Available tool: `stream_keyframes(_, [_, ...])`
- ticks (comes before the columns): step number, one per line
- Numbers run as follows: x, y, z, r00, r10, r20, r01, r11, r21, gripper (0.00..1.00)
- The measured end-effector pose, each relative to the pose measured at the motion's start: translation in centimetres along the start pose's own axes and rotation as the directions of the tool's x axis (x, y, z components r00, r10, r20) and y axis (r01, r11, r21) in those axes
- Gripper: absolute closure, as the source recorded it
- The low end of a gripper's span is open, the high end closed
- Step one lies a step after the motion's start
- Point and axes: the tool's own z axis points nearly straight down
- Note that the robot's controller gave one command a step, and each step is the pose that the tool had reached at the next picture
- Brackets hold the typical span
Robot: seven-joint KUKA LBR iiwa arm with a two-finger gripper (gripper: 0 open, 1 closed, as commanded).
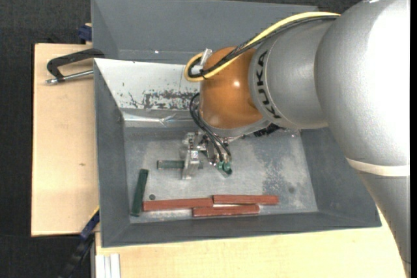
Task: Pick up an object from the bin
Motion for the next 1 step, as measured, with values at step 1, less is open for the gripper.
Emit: stream_keyframes(1, [0.64, 0.37, -13.01, 1.0, -0.005, 0.003, 0.005, 1.0, -0.001, 1.0])
